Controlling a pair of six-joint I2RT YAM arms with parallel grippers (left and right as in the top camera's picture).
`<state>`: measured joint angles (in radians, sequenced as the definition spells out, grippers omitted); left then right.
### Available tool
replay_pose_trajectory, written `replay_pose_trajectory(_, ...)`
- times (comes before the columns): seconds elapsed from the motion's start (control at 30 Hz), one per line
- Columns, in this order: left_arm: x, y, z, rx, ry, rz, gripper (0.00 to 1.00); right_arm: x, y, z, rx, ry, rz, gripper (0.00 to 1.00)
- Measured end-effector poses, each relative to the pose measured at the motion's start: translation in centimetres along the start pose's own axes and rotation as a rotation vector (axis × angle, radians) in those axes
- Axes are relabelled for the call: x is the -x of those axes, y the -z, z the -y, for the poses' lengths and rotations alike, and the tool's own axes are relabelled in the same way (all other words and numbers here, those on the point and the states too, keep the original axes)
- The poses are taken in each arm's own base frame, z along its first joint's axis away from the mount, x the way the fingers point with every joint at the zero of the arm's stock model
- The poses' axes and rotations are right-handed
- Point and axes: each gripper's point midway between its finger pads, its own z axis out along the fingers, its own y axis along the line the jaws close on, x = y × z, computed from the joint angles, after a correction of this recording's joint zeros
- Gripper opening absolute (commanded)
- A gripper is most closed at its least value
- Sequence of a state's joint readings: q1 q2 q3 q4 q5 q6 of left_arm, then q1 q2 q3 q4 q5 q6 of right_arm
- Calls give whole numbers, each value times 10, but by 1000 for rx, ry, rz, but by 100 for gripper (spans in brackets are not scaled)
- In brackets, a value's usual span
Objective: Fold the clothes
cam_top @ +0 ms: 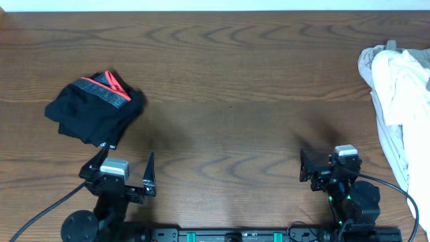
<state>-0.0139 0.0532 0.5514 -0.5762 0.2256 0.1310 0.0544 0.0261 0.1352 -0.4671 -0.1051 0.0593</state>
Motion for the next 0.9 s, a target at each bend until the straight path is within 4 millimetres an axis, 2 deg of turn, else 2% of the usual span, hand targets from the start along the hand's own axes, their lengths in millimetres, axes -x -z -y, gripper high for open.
replay_pose_trajectory(0.13, -14, -5, 0, 2, 1, -3, 98, 0, 0, 0, 0, 0, 0, 99)
replay_pose_trajectory(0.5, -60, -39, -5, 5, 9, -43, 98, 0, 0, 0, 0, 0, 0, 99)
replay_pose_trajectory(0.63, -80, -46, -5, 2, 16, -81, 98, 0, 0, 0, 0, 0, 0, 99)
replay_pose_trajectory(0.9, -106, -57, -5, 0, 22, -116, 98, 0, 0, 0, 0, 0, 0, 99)
